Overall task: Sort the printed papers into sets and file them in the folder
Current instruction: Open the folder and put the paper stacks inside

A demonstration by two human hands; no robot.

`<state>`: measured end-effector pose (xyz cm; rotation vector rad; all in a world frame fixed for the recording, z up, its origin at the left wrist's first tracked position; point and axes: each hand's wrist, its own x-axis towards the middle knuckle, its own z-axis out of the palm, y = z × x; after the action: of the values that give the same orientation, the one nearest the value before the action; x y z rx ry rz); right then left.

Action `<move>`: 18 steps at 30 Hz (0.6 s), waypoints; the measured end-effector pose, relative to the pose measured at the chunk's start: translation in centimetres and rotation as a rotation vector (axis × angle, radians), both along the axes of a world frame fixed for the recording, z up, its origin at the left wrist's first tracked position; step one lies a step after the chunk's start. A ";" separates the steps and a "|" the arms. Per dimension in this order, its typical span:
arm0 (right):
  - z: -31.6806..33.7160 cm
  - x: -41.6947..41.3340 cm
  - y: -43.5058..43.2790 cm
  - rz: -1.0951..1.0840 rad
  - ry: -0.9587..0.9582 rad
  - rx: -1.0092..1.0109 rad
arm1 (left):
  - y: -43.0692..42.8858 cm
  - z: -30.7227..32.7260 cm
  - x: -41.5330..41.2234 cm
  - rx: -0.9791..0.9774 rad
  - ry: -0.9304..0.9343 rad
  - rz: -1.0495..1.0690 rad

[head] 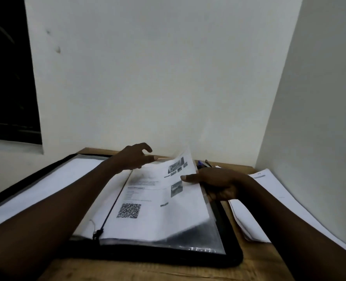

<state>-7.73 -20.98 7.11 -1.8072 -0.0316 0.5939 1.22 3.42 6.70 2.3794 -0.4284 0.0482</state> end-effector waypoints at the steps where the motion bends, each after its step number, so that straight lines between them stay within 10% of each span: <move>1: 0.7 -0.5 0.6 0.030 -0.018 0.008 | 0.8 0.4 -0.8 -0.046 0.054 0.004; 10: 4.7 -2.0 8.3 0.246 -0.073 0.213 | 6.7 6.0 -5.9 -0.551 0.330 -0.023; 18: 1.5 -2.8 17.4 0.340 -0.441 -0.377 | 16.0 7.5 -5.8 -0.622 0.371 0.140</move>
<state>-10.49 -3.62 8.65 -2.2951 -0.5684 0.4431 -4.63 19.37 14.21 1.7472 -0.0498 -0.1712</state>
